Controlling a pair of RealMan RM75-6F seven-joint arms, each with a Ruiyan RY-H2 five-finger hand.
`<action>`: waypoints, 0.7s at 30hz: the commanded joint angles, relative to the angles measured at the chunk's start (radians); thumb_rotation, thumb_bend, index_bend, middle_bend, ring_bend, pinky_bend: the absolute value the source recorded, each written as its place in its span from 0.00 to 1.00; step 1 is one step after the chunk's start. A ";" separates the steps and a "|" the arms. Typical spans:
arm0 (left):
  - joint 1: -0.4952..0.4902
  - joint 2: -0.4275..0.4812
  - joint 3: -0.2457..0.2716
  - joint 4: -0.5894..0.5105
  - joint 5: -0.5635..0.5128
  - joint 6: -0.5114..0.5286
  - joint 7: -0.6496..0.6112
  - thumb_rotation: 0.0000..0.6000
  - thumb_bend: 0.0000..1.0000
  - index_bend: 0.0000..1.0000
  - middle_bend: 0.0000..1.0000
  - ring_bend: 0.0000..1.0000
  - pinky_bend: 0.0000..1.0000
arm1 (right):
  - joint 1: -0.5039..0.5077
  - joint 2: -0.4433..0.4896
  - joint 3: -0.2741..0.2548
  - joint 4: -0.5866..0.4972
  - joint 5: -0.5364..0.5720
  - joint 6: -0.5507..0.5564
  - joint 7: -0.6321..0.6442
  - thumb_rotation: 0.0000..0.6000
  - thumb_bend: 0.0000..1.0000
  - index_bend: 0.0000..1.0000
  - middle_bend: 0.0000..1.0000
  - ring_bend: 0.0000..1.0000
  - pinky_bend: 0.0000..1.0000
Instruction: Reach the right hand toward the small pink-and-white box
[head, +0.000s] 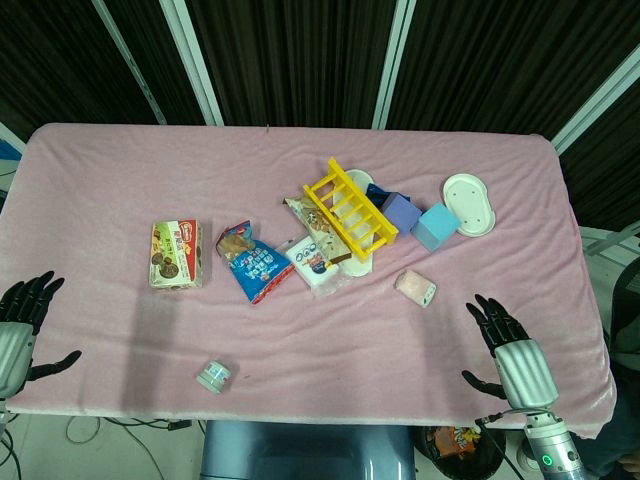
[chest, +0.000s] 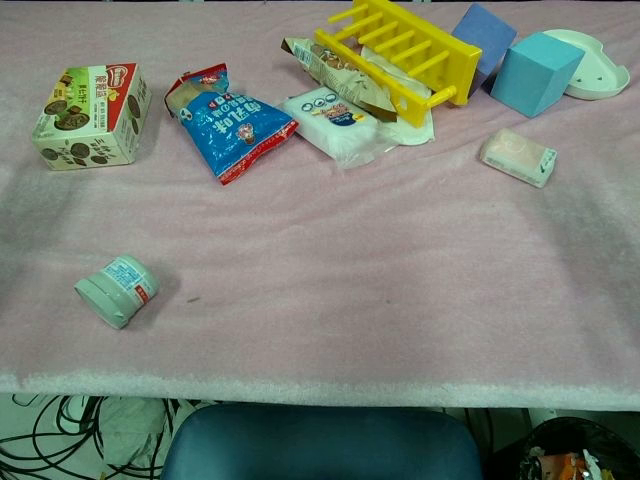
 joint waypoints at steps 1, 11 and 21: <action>0.000 0.000 0.000 0.001 -0.001 -0.001 0.001 1.00 0.00 0.00 0.00 0.00 0.00 | 0.000 0.000 0.001 0.000 0.000 -0.001 0.000 1.00 0.19 0.00 0.00 0.00 0.22; 0.003 0.001 -0.001 0.000 0.000 0.006 0.000 1.00 0.00 0.00 0.00 0.00 0.00 | 0.001 -0.002 0.013 -0.007 0.015 -0.003 0.001 1.00 0.19 0.00 0.00 0.00 0.22; -0.006 -0.004 -0.006 0.006 -0.010 -0.010 0.000 1.00 0.00 0.00 0.00 0.00 0.00 | 0.069 -0.044 0.095 -0.143 0.133 -0.118 -0.097 1.00 0.20 0.06 0.09 0.05 0.22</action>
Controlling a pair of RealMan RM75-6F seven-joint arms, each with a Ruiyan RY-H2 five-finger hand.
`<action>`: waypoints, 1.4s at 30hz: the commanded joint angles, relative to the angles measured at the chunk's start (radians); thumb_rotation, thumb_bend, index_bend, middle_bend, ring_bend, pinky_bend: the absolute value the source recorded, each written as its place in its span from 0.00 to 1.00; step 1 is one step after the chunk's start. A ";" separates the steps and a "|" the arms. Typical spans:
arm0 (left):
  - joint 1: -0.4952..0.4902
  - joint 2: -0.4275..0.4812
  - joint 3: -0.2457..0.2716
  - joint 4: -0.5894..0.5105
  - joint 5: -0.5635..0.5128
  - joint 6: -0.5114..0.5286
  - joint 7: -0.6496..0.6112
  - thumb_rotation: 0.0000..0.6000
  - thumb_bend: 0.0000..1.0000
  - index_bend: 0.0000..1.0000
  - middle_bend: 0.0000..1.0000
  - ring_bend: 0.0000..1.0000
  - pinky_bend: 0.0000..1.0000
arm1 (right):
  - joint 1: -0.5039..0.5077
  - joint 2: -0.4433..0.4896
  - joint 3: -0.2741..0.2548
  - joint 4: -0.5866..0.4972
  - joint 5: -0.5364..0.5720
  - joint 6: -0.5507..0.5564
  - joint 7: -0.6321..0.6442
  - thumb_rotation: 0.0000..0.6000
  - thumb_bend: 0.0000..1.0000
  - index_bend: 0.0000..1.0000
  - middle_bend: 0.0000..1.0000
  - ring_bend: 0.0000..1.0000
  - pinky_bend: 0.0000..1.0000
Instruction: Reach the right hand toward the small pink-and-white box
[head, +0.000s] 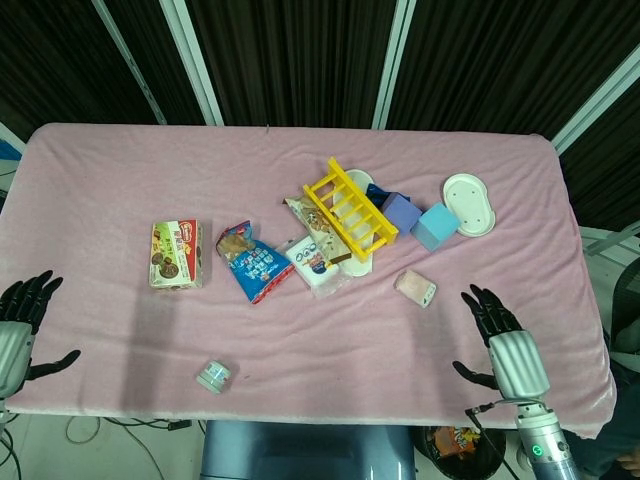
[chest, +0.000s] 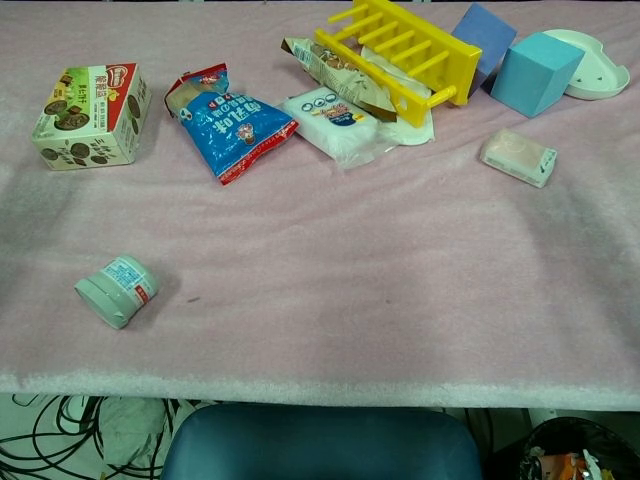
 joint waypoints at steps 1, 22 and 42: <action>-0.005 -0.002 -0.002 0.002 -0.006 -0.009 0.000 1.00 0.00 0.00 0.00 0.00 0.00 | 0.057 -0.034 0.062 -0.076 0.110 -0.103 -0.088 1.00 0.20 0.07 0.09 0.06 0.22; -0.016 0.005 -0.007 -0.006 -0.032 -0.041 -0.022 1.00 0.00 0.00 0.00 0.00 0.00 | 0.348 -0.356 0.278 0.133 0.623 -0.365 -0.423 1.00 0.22 0.15 0.19 0.16 0.25; -0.021 0.007 -0.011 -0.015 -0.051 -0.057 -0.020 1.00 0.00 0.00 0.00 0.00 0.00 | 0.435 -0.456 0.318 0.383 0.702 -0.400 -0.391 1.00 0.27 0.33 0.27 0.23 0.27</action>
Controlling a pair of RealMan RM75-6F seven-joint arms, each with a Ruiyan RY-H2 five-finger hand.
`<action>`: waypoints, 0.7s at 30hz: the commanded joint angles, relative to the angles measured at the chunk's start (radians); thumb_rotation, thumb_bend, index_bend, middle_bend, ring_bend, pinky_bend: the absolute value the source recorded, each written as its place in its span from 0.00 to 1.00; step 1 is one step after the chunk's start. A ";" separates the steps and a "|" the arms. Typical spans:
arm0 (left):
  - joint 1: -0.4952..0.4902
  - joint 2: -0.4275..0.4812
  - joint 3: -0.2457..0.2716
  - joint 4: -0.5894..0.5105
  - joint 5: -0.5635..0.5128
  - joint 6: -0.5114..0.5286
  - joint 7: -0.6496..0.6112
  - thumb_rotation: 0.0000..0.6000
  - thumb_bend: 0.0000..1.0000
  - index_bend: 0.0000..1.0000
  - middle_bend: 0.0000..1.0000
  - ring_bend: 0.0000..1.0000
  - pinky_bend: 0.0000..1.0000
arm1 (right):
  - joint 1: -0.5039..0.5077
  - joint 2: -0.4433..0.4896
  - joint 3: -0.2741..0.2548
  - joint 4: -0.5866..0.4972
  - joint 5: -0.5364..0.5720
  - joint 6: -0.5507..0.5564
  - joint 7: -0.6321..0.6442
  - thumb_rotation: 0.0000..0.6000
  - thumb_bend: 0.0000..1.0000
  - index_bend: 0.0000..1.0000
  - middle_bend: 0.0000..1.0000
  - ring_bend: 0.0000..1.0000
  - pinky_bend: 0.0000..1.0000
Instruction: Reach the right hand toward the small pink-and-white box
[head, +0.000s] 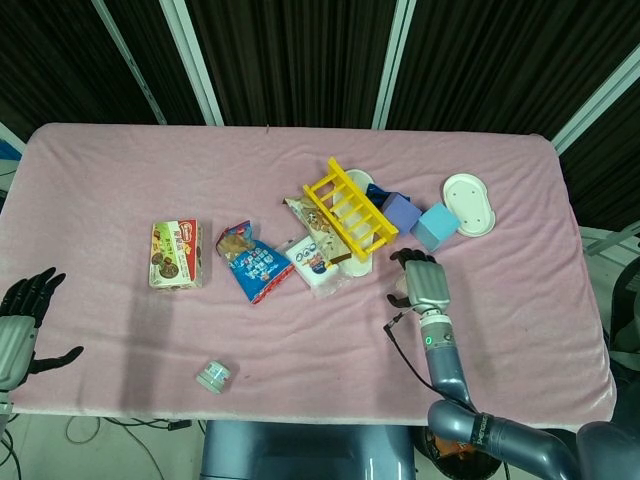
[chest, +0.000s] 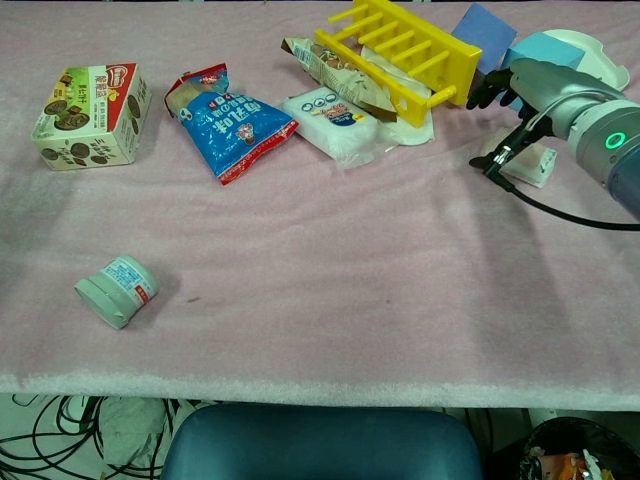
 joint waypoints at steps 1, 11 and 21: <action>0.000 0.000 0.000 -0.001 -0.001 0.000 0.001 1.00 0.00 0.00 0.00 0.00 0.00 | 0.001 -0.002 -0.004 0.017 0.007 -0.002 0.009 1.00 0.27 0.34 0.27 0.24 0.28; 0.000 0.000 0.000 -0.003 0.000 0.002 0.004 1.00 0.00 0.00 0.00 0.00 0.00 | -0.010 0.011 -0.014 0.037 0.019 0.011 0.025 1.00 0.32 0.41 0.35 0.30 0.34; 0.004 0.003 -0.002 -0.004 0.006 0.014 -0.005 1.00 0.00 0.00 0.00 0.00 0.00 | -0.049 0.051 -0.036 0.011 0.031 0.027 0.052 1.00 0.44 0.67 0.61 0.59 0.63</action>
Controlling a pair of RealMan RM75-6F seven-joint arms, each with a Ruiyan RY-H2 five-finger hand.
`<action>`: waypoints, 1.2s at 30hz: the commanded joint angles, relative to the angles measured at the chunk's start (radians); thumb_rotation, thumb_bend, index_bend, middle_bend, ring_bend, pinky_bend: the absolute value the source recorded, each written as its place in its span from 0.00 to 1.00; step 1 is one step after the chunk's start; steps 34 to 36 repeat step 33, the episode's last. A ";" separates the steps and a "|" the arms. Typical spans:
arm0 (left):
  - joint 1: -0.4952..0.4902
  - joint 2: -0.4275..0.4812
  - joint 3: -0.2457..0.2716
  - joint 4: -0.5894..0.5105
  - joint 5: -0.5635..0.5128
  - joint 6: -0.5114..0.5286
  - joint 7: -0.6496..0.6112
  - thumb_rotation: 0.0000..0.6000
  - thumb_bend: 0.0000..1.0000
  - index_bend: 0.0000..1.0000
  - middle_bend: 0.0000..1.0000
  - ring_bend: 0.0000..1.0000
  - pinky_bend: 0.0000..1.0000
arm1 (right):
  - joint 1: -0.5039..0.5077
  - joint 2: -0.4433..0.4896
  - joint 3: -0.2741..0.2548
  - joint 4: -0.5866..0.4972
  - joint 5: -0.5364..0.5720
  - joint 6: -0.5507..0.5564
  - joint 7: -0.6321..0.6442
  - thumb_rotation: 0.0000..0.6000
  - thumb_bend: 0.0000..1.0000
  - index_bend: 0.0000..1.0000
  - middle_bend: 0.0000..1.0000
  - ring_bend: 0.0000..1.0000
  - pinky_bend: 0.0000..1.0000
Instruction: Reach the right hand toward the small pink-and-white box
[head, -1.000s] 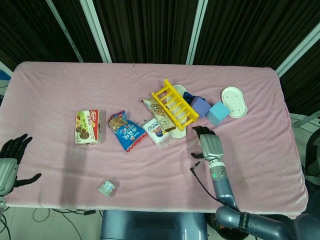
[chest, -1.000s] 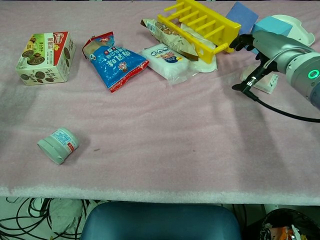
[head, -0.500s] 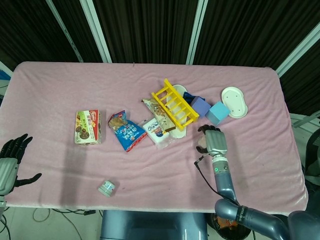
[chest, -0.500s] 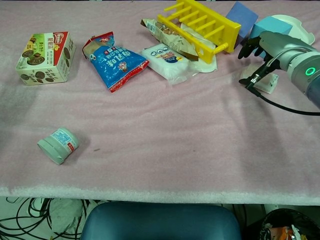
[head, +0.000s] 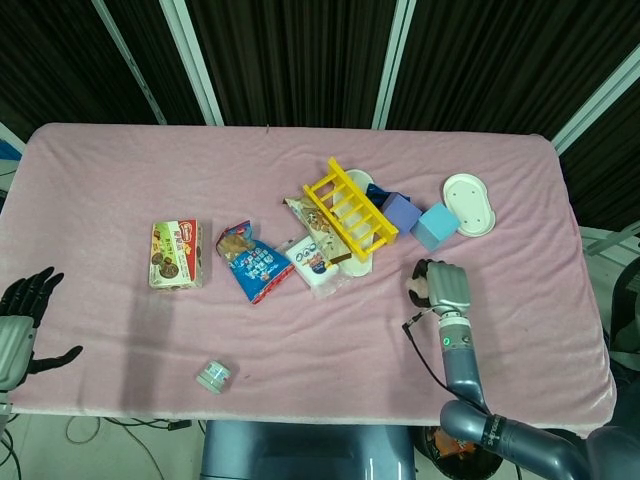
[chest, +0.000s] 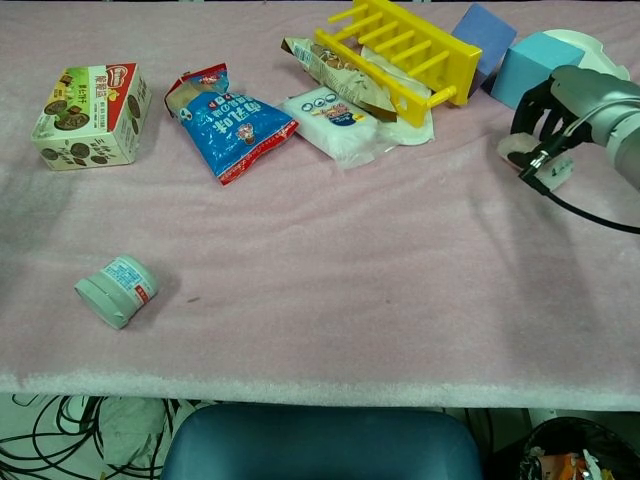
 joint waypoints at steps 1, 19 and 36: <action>0.001 0.001 0.001 0.000 0.005 0.004 -0.004 1.00 0.00 0.00 0.00 0.00 0.00 | -0.015 0.018 -0.013 -0.017 0.000 0.004 0.009 1.00 0.44 0.70 0.63 0.62 0.65; 0.009 0.000 0.009 0.011 0.041 0.033 -0.010 1.00 0.00 0.00 0.00 0.00 0.00 | -0.186 0.297 -0.087 -0.532 -0.326 0.224 0.250 1.00 0.45 0.72 0.65 0.64 0.67; 0.018 -0.008 0.014 0.008 0.049 0.050 0.025 1.00 0.00 0.00 0.00 0.00 0.00 | -0.364 0.522 -0.276 -0.645 -0.648 0.383 0.533 1.00 0.45 0.72 0.65 0.63 0.67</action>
